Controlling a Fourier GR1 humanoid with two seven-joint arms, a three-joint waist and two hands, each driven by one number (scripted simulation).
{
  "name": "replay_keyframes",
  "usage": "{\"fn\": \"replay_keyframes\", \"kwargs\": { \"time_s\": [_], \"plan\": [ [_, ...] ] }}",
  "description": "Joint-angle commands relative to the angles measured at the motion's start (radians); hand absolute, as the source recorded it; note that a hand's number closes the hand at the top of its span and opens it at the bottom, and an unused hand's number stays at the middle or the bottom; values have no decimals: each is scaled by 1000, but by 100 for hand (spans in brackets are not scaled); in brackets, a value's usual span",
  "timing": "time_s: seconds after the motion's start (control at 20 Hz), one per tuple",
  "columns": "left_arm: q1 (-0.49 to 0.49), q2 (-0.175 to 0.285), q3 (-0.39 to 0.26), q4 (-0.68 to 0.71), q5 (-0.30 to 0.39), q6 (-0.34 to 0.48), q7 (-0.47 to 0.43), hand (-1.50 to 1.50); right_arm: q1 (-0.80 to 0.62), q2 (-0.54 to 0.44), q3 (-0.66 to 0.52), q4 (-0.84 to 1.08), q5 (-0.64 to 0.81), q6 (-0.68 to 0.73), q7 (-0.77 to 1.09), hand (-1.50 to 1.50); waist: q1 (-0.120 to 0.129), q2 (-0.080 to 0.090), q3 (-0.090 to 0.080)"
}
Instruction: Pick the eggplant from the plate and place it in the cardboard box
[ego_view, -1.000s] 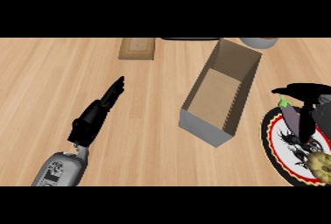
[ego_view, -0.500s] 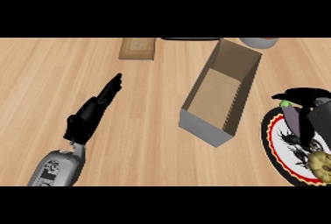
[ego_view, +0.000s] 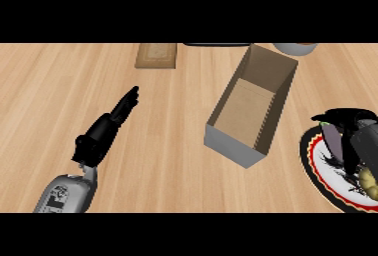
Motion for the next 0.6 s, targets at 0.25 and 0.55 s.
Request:
{"fn": "replay_keyframes", "kwargs": {
  "time_s": [0.25, 0.55],
  "plan": [
    [-44, -29, 21, 10, -35, -4, 34, 0, 17, -36, 11, 55, 117, -43, -92, -150, 0, 1, 0],
    [-22, -9, 66, 87, -15, -48, -71, 0, 43, 14, 23, 94, 155, -92, -142, 150, -3, 2, 0]
  ]
}}
